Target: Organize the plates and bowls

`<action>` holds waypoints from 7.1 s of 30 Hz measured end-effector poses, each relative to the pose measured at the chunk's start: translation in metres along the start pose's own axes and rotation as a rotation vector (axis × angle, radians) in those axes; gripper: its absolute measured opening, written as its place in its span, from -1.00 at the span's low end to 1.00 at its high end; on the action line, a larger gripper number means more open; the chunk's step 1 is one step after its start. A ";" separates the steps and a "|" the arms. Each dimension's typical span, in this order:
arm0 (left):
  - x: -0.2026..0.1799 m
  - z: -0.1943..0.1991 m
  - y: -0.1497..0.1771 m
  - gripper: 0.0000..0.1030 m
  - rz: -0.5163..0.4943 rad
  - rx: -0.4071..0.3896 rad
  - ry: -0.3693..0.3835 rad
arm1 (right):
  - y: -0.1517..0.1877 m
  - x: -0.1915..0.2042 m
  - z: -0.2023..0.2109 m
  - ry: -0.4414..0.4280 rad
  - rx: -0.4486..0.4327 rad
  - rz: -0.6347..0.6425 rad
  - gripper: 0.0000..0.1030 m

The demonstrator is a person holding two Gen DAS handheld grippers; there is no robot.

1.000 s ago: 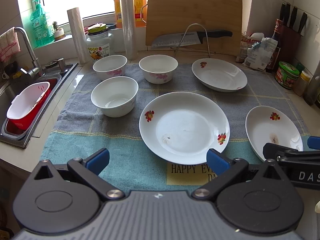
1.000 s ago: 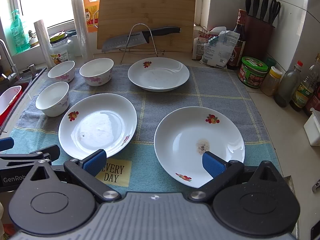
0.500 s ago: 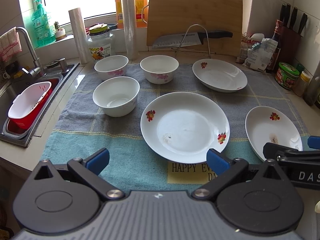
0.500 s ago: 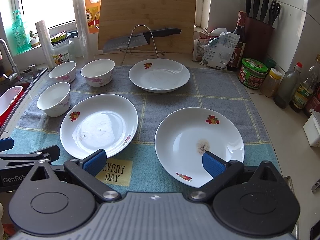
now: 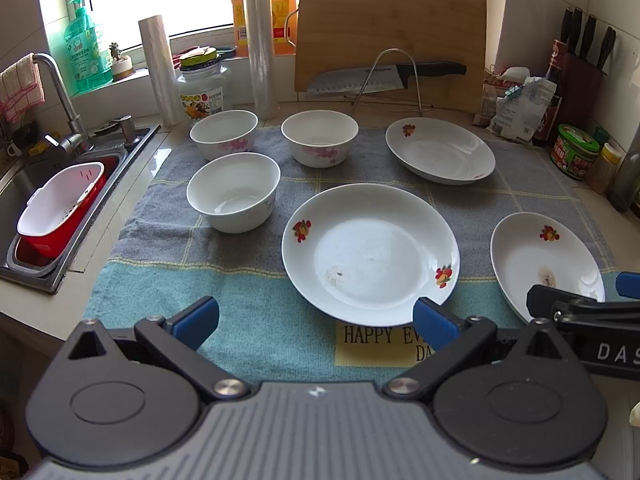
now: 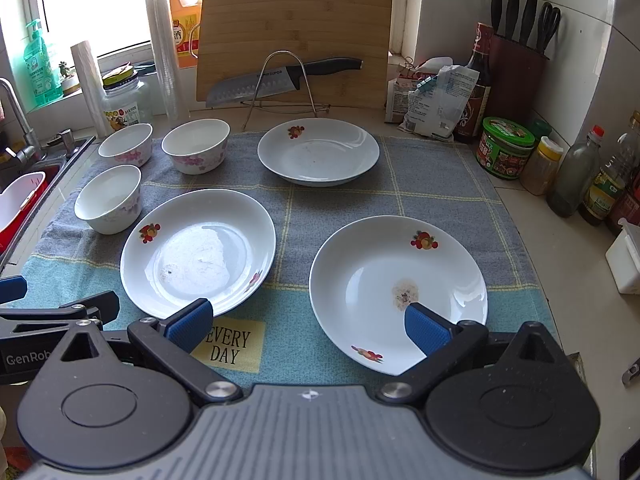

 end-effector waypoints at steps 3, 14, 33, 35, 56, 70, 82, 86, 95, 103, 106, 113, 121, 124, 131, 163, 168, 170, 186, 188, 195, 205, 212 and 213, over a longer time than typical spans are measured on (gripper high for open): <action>0.000 -0.001 0.000 0.98 -0.001 0.001 0.000 | 0.001 -0.001 0.000 0.002 -0.001 0.001 1.00; -0.001 -0.001 -0.001 0.98 0.001 0.002 -0.002 | 0.001 0.000 -0.001 0.003 -0.002 0.000 1.00; 0.000 -0.001 -0.002 0.98 0.001 0.005 0.003 | -0.002 0.005 0.002 0.014 -0.004 0.005 1.00; 0.000 -0.001 -0.003 0.98 -0.001 0.004 0.009 | -0.002 0.005 0.002 0.016 -0.006 0.005 1.00; 0.011 -0.005 -0.017 0.99 -0.102 -0.059 0.202 | -0.014 0.016 0.022 0.051 -0.116 0.013 1.00; -0.009 -0.024 0.005 0.99 -0.218 -0.032 0.427 | 0.014 0.003 0.021 0.093 -0.126 -0.061 1.00; -0.062 -0.033 0.042 0.99 -0.367 0.032 0.505 | 0.042 -0.059 -0.001 0.119 -0.069 -0.201 1.00; -0.085 -0.044 0.055 0.99 -0.379 0.063 0.509 | 0.047 -0.087 -0.014 0.118 -0.046 -0.204 1.00; -0.137 -0.070 0.082 0.99 -0.441 0.105 0.478 | 0.051 -0.142 -0.039 0.086 -0.016 -0.207 1.00; -0.152 -0.094 0.084 0.99 -0.420 0.127 0.409 | 0.058 -0.173 -0.065 0.033 0.006 -0.236 1.00; -0.158 -0.097 0.082 0.98 -0.433 0.131 0.411 | 0.059 -0.176 -0.074 0.006 0.016 -0.234 1.00; -0.168 -0.103 0.080 0.99 -0.479 0.103 0.435 | 0.053 -0.175 -0.089 -0.055 0.031 -0.197 1.00; -0.174 -0.106 0.078 1.00 -0.522 0.116 0.459 | 0.039 -0.167 -0.113 -0.167 0.056 -0.116 1.00; -0.175 -0.106 0.077 1.00 -0.524 0.124 0.455 | 0.034 -0.164 -0.121 -0.216 0.057 -0.090 1.00; -0.174 -0.107 0.077 1.00 -0.528 0.113 0.464 | 0.023 -0.164 -0.140 -0.333 0.048 -0.052 1.00; -0.180 -0.116 0.073 1.00 -0.629 0.144 0.537 | 0.010 -0.167 -0.160 -0.517 0.160 0.222 1.00; -0.182 -0.116 0.073 1.00 -0.651 0.139 0.563 | 0.007 -0.166 -0.163 -0.537 0.169 0.232 1.00; -0.183 -0.117 0.073 1.00 -0.658 0.140 0.568 | 0.005 -0.166 -0.164 -0.546 0.179 0.235 1.00; -0.184 -0.117 0.073 1.00 -0.673 0.135 0.587 | -0.012 -0.169 -0.176 -0.657 0.232 0.148 1.00; -0.184 -0.117 0.073 1.00 -0.674 0.135 0.587 | -0.015 -0.170 -0.178 -0.662 0.250 0.134 1.00; -0.185 -0.118 0.072 1.00 -0.691 0.138 0.597 | -0.017 -0.173 -0.182 -0.732 0.292 0.048 1.00; -0.186 -0.119 0.071 0.99 -0.696 0.150 0.596 | -0.017 -0.173 -0.181 -0.733 0.298 0.048 1.00; -0.191 -0.116 0.070 0.98 -0.704 0.168 0.582 | -0.016 -0.171 -0.180 -0.715 0.306 0.062 1.00; -0.192 -0.114 0.069 0.98 -0.705 0.167 0.584 | -0.016 -0.172 -0.179 -0.711 0.308 0.063 1.00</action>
Point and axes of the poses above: each gripper's, at about its wrist camera, not at the fingertips, and z roughly against the way its jaws point, x to its left, y to its underside, the point moved 5 cm from there along -z, roughly the way its jaws point, and after that the axes turned 12 degrees about z, right-handed, at the moved point
